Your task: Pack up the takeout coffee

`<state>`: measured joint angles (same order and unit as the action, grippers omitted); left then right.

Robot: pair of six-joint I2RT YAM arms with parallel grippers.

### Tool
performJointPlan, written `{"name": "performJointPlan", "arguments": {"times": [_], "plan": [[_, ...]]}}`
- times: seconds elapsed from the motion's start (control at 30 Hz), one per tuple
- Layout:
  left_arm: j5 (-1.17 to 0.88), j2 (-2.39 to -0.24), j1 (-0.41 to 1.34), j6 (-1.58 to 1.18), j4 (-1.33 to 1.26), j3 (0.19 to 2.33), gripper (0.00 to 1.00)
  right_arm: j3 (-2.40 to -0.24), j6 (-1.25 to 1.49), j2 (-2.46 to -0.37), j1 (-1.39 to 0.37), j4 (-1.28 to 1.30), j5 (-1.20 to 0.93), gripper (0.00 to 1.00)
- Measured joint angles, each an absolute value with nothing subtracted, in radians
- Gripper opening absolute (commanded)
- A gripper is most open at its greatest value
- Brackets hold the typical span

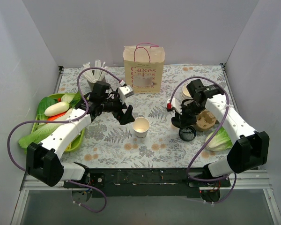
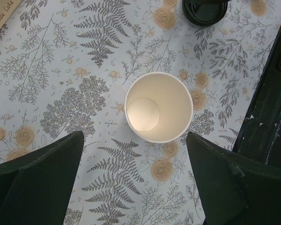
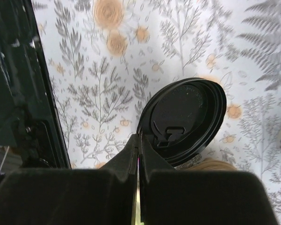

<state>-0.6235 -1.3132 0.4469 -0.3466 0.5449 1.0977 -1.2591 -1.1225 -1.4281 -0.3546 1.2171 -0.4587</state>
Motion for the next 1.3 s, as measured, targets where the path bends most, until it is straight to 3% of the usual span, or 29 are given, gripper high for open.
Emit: {"name": "performJointPlan", "arguments": {"times": [0.23, 0.53, 0.77, 1.03, 1.3], "plan": [[-0.61, -1.281, 0.447, -0.385, 0.535, 1.096, 0.93, -1.511, -0.925, -1.518, -0.355, 1.218, -0.622, 0.01], [-0.511, -1.198, 0.447, -0.547, 0.44, 1.07, 0.94, -1.708, -0.544, -1.627, -0.355, 1.038, -0.85, 0.01], [-0.421, -1.167, 0.444, -0.566, 0.485, 1.07, 0.98, -1.705, -0.264, -1.667, -0.362, 0.84, -0.976, 0.01], [-0.399, -1.105, 0.433, -0.584, 0.504, 1.005, 0.98, -1.689, -0.2, -1.689, -0.403, 0.788, -1.103, 0.01], [-0.404, -1.079, 0.433, -0.545, 0.523, 0.971, 0.98, -1.506, -0.155, -1.658, -0.424, 0.75, -1.256, 0.01]]}}
